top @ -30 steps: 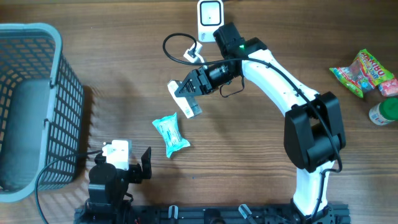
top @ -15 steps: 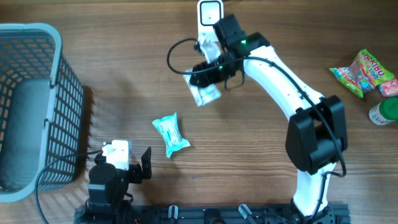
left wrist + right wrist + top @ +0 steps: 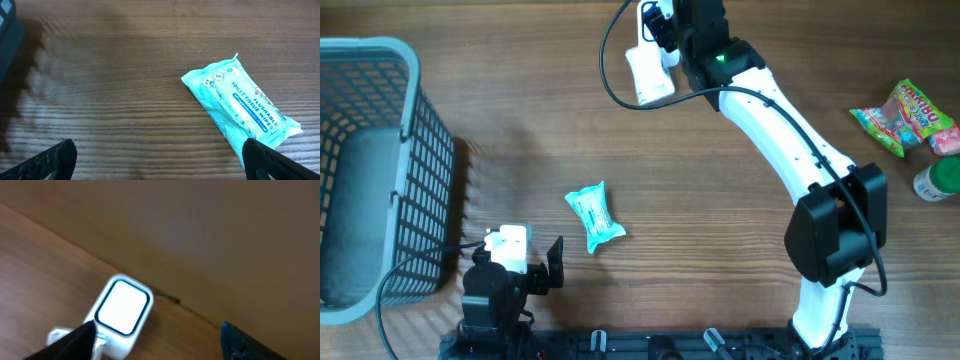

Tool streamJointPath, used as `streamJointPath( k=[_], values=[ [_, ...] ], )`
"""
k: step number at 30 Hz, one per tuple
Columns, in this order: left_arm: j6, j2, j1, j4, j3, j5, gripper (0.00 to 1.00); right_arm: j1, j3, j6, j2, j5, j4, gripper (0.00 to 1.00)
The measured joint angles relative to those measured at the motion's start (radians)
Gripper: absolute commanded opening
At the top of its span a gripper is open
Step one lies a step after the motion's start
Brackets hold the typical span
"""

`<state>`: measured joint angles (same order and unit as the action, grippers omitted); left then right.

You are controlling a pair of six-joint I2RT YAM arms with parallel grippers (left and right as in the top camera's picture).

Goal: Scan the item barcode
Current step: 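Hold the white packet under the scanner, adjusting its height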

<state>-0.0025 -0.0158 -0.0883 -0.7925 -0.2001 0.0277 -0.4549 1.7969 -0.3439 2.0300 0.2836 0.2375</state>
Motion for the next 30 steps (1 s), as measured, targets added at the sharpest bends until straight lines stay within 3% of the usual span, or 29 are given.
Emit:
streamJointPath(
  k=[4,8,20,30],
  values=[
    [0.000,0.000,0.000,0.000,0.000,0.000,1.00,-0.012,0.002,0.031,0.006,0.010,0.147,1.00],
    [0.000,0.000,0.000,0.000,0.000,0.000,1.00,-0.043,0.001,0.132,0.021,-0.139,0.290,1.00],
    [0.000,0.000,0.000,0.000,0.000,0.000,1.00,-0.053,-0.015,0.325,0.295,-0.216,0.055,1.00],
    [0.000,0.000,0.000,0.000,0.000,0.000,1.00,-0.053,-0.015,0.427,0.354,-0.183,-0.006,1.00]
  ],
)
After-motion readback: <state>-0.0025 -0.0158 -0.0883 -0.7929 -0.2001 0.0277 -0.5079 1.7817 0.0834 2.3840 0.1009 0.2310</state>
